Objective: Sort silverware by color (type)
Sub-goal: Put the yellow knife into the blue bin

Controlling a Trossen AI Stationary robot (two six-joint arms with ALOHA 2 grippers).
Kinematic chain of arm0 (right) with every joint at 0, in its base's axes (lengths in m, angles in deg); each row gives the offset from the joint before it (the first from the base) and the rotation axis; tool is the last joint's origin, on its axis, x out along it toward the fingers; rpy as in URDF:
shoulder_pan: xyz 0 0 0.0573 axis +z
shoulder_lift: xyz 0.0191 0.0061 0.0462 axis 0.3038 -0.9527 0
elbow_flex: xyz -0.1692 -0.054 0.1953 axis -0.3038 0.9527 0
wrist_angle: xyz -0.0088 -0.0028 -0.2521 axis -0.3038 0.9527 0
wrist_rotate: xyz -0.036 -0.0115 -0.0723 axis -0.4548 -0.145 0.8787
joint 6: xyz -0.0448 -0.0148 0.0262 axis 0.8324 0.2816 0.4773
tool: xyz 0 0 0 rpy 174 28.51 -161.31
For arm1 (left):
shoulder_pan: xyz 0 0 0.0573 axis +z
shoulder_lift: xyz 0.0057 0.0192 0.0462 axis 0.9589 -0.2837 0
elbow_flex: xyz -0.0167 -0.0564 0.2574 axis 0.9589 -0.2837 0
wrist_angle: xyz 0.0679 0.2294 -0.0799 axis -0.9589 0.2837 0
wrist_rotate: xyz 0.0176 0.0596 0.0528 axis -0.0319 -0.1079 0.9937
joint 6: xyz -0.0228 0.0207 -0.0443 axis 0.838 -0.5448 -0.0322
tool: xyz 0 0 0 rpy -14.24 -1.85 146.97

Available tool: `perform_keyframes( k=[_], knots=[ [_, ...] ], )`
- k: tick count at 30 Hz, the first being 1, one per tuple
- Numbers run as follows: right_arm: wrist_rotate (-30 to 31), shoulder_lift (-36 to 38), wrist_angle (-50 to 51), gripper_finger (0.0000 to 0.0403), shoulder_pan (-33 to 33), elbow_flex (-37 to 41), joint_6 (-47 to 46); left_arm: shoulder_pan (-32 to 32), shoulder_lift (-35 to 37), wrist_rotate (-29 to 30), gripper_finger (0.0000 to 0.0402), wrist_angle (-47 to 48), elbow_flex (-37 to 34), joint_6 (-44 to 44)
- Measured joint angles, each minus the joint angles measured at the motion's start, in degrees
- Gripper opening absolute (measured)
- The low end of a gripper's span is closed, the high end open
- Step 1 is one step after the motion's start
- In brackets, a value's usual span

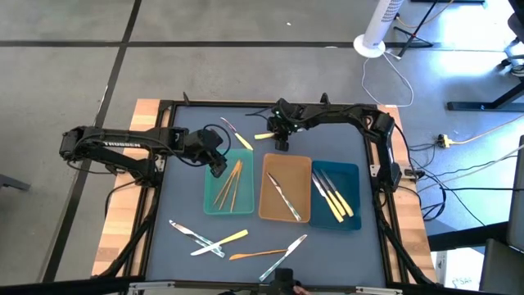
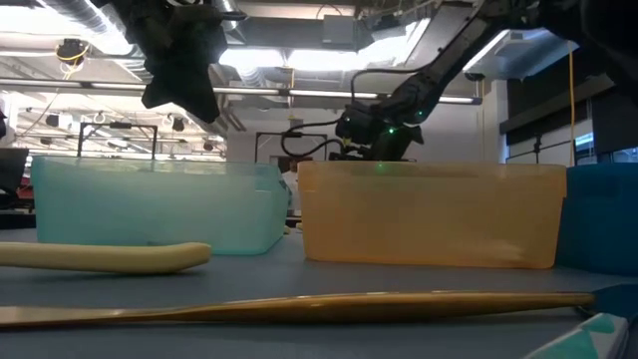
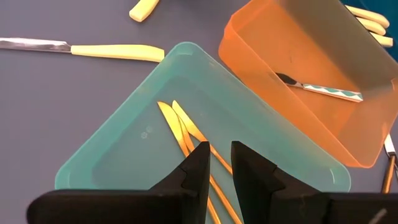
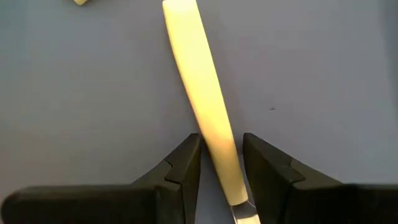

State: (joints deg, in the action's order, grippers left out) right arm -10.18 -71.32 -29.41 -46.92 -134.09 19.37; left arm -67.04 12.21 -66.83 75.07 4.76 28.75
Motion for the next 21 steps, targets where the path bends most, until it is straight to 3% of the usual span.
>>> perform_keyframes(
  k=[14, 21],
  knots=[
    [1.25, -0.07, 0.26, 0.0115, 0.02, 0.00, -0.02, 0.00, 0.00, 2.49, 0.0060, -0.06, 0.00, -5.86],
    [1.20, -0.09, 0.31, 0.0108, 0.00, 0.00, 0.05, 0.25, 0.00, 7.77, 0.0060, -0.09, 0.00, -7.39]
  ],
)
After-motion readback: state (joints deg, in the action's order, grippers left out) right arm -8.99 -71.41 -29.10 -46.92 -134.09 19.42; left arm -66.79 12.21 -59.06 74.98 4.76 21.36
